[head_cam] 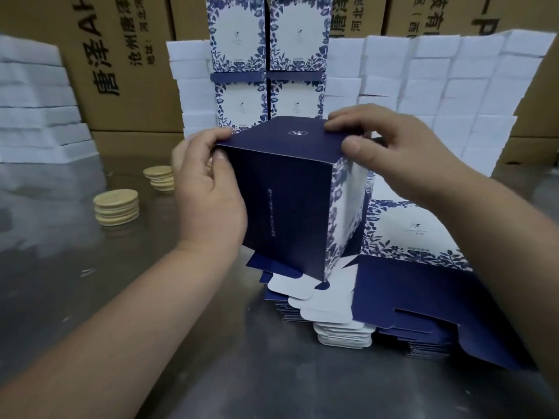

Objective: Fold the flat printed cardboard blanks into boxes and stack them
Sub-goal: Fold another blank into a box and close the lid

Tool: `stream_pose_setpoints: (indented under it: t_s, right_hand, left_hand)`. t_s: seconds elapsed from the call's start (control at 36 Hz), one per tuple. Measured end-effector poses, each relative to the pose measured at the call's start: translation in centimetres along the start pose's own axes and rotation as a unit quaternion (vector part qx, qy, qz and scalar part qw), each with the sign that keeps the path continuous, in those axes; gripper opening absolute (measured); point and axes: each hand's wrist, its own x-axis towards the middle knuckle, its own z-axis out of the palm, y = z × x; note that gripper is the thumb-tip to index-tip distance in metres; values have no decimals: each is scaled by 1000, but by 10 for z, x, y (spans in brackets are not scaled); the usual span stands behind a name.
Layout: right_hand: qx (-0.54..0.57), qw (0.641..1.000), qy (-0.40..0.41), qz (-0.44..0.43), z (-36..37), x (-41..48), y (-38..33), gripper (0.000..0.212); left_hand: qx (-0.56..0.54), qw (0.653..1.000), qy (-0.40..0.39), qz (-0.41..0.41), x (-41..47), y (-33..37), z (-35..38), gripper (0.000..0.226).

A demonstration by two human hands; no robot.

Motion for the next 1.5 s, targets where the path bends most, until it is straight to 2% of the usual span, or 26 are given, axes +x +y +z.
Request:
stream_pose_setpoints:
  t_s: [0.06,0.14,0.19,0.25,0.31,0.39,0.47,0.64,0.72,0.78,0.83,1.08,1.25,1.39,1.5]
  right_hand:
    - [-54,998,-24,-15,-5,-1,-3,40]
    - [-118,993,-9,-1,-6,0,-5,62]
    - [-163,986,15,19,-4,1,-8,80]
    - [-194,980,22,27,-2,2,-13,89]
    - [-207,978,20,31,-2,2,-17,85]
    - [-211,977,29,26,-3,1,-22,66]
    - [-207,977,44,-1,-1,-2,-24,49]
    - [-212,965,134,-73,16,-8,-19,32]
    - [-71,987,133,-59,24,-11,-9,15]
    - [60,993,99,-4,28,-12,-3,15]
    - [108,989,101,6,30,-13,2,17]
    - [73,986,149,-17,43,-20,4,24]
    - [81,984,152,-35,43,-20,3,22]
    - [138,980,136,-40,40,-17,3,18]
    - [133,980,140,-58,43,-16,4,20]
  left_hand:
    - [35,999,12,5,2,0,-1,34]
    - [59,998,-5,27,0,0,-3,34]
    - [54,994,-48,86,-7,1,-4,31]
    - [59,983,-102,141,-15,0,-4,33]
    - [65,976,-137,155,-19,0,-4,37]
    - [57,983,-156,82,-19,3,-3,41]
    - [30,989,-144,31,-19,5,-2,41]
    - [8,991,-111,74,-21,2,2,42]
    - [10,990,-112,91,-22,2,2,38]
    - [3,989,-123,83,-20,3,1,35]
    - [3,988,-134,71,-17,5,0,34]
    - [-31,991,-111,62,-13,9,2,17]
    - [-61,986,-129,83,-8,5,1,20]
    - [-13,983,-139,120,-4,4,-3,25]
    - [-8,984,-138,113,-1,5,-2,22]
